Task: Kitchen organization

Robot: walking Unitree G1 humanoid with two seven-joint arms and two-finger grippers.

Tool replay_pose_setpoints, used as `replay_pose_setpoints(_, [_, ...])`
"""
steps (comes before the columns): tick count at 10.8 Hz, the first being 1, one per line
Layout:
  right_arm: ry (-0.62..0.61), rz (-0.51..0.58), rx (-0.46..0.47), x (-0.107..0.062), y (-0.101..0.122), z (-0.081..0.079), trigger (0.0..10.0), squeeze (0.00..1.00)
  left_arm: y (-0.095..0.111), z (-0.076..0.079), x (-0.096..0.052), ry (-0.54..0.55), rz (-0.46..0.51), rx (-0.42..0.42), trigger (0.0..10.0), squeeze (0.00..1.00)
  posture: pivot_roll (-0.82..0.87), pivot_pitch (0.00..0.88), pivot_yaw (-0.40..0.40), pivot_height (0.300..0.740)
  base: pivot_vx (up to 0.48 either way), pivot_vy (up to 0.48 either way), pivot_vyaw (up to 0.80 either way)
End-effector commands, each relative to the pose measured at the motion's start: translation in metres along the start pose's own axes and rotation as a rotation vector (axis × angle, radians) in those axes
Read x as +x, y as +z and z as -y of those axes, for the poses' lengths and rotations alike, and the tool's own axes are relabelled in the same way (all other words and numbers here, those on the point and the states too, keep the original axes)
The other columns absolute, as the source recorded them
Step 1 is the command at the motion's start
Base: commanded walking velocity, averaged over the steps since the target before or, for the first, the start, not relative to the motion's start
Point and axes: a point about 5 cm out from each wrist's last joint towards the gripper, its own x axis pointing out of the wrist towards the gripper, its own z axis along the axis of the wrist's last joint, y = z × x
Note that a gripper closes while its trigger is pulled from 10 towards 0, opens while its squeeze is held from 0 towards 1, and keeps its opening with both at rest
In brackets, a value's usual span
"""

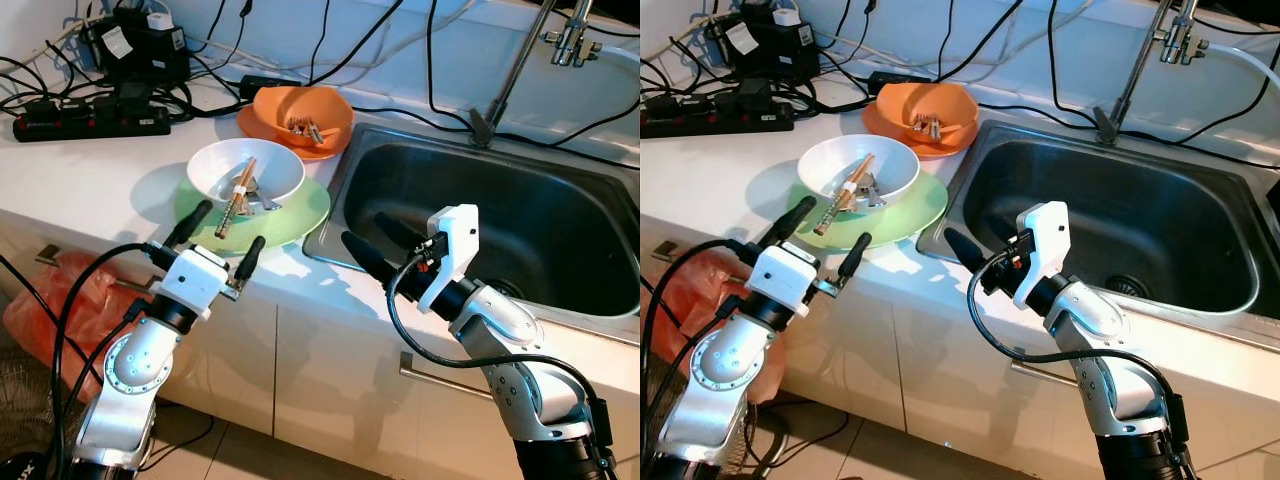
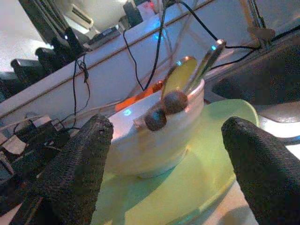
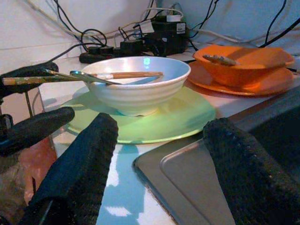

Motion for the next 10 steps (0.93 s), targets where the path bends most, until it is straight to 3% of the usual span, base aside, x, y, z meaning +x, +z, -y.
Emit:
replay_pose_setpoints(1, [-0.004,0.011,-0.004,-0.002,0.003,0.001,10.0,0.0,0.002,0.0,0.003,-0.01,0.017,0.02,3.6,0.0,0.11,0.0,-0.063,0.74,0.0,0.0,0.0])
replay_pose_setpoints(2, [-0.004,0.012,-0.004,-0.002,0.003,0.001,10.0,0.0,0.003,0.001,0.004,-0.014,0.026,0.033,10.0,0.0,0.11,0.0,-0.06,0.74,0.0,0.0,0.0])
replay_pose_setpoints(6, [-0.005,0.017,0.001,-0.001,0.003,0.0,10.0,0.0,0.005,-0.003,0.01,-0.011,0.053,0.074,10.0,0.0,0.11,0.0,-0.056,0.74,0.0,0.0,0.0])
replay_pose_setpoints(7, [-0.007,0.019,0.002,-0.001,0.003,0.0,10.0,0.0,0.007,-0.004,0.012,-0.009,0.07,0.095,7.7,0.0,0.11,0.0,-0.054,0.74,0.0,0.0,0.0])
replay_pose_setpoints(8, [-0.009,0.018,0.002,-0.001,0.003,0.0,10.0,0.0,0.006,-0.007,0.013,-0.002,0.071,0.099,1.3,0.0,0.11,0.0,-0.053,0.74,0.0,0.0,0.0])
replay_pose_setpoints(9, [-0.01,0.019,0.003,-0.001,0.002,0.0,10.0,0.0,0.005,-0.008,0.014,0.0,0.074,0.1,0.0,0.0,0.11,0.0,-0.051,0.74,0.0,0.0,0.0])
replay_pose_setpoints(10, [-0.011,0.019,0.004,-0.002,0.002,0.0,10.0,0.0,0.006,-0.008,0.015,-0.003,0.077,0.101,0.0,0.0,0.11,0.0,-0.05,0.74,0.0,0.0,0.0])
